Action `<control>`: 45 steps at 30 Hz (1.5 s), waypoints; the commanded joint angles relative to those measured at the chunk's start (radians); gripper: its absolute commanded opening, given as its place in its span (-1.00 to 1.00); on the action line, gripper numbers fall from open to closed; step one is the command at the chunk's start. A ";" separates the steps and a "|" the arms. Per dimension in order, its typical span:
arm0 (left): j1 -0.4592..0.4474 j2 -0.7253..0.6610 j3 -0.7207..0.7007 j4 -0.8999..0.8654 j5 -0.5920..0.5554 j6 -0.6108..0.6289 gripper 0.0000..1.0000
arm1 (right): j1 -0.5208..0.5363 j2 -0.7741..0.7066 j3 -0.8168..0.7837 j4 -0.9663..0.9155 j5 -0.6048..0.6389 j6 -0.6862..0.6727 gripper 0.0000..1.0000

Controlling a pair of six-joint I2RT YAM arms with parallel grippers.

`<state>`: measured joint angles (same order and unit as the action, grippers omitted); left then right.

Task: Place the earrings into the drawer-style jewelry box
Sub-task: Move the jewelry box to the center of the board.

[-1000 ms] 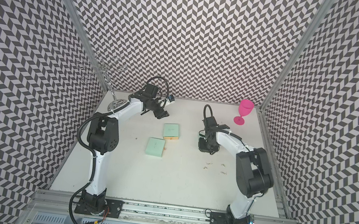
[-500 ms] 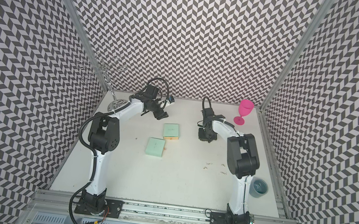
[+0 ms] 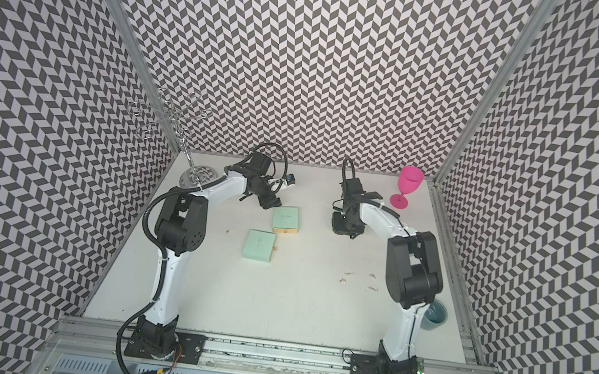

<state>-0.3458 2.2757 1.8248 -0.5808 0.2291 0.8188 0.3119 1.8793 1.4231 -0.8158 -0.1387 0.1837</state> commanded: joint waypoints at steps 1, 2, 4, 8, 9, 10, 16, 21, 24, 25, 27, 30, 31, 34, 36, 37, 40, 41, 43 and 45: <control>-0.013 -0.035 -0.037 -0.034 0.007 0.060 0.34 | 0.008 -0.090 -0.050 0.012 -0.062 0.024 -0.62; -0.014 -0.041 -0.044 -0.043 0.008 0.068 0.34 | 0.012 -0.105 -0.064 0.013 -0.073 0.029 -0.62; -0.015 -0.052 -0.054 -0.064 0.012 0.083 0.31 | 0.023 -0.137 -0.100 0.020 -0.092 0.041 -0.62; -0.025 -0.073 -0.055 -0.104 0.032 0.089 0.29 | 0.050 -0.176 -0.155 0.024 -0.122 0.048 -0.63; -0.027 -0.080 -0.054 -0.115 0.040 0.089 0.29 | 0.057 -0.179 -0.169 0.025 -0.136 0.049 -0.63; -0.033 -0.088 -0.054 -0.125 0.049 0.089 0.28 | 0.064 -0.183 -0.185 0.032 -0.148 0.052 -0.63; -0.087 -0.113 -0.083 -0.171 0.074 0.097 0.26 | 0.072 -0.231 -0.285 0.154 -0.261 0.146 -0.63; -0.118 -0.139 -0.126 -0.166 0.092 0.084 0.25 | 0.071 -0.264 -0.330 0.214 -0.287 0.199 -0.63; -0.137 -0.145 -0.126 -0.175 0.100 0.079 0.25 | 0.072 -0.288 -0.355 0.224 -0.280 0.225 -0.62; -0.144 -0.145 -0.125 -0.182 0.103 0.078 0.25 | 0.072 -0.297 -0.369 0.232 -0.290 0.238 -0.62; -0.157 -0.150 -0.127 -0.190 0.113 0.070 0.25 | 0.071 -0.315 -0.398 0.253 -0.328 0.266 -0.62; -0.177 -0.168 -0.141 -0.201 0.139 0.056 0.24 | 0.071 -0.337 -0.454 0.285 -0.397 0.300 -0.62; -0.184 -0.176 -0.150 -0.200 0.145 0.055 0.24 | 0.073 -0.342 -0.473 0.288 -0.411 0.305 -0.62; -0.196 -0.194 -0.150 -0.212 0.166 0.043 0.24 | 0.075 -0.348 -0.514 0.288 -0.422 0.308 -0.62; -0.193 -0.195 -0.126 -0.226 0.178 0.031 0.24 | 0.075 -0.349 -0.539 0.299 -0.456 0.312 -0.61; -0.190 -0.197 -0.117 -0.232 0.180 0.032 0.24 | 0.075 -0.347 -0.546 0.311 -0.472 0.316 -0.60; -0.185 -0.211 -0.113 -0.226 0.153 0.054 0.24 | 0.075 -0.344 -0.566 0.363 -0.507 0.340 -0.57; -0.181 -0.217 -0.114 -0.223 0.141 0.058 0.24 | 0.075 -0.347 -0.564 0.379 -0.512 0.350 -0.56; -0.174 -0.227 -0.119 -0.223 0.135 0.064 0.23 | 0.075 -0.338 -0.557 0.402 -0.520 0.363 -0.54; -0.175 -0.245 -0.126 -0.232 0.142 0.071 0.23 | 0.075 -0.307 -0.544 0.409 -0.534 0.361 -0.53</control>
<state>-0.5278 2.0869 1.6859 -0.7849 0.3611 0.8650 0.3817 1.5581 0.8589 -0.4843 -0.6308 0.5217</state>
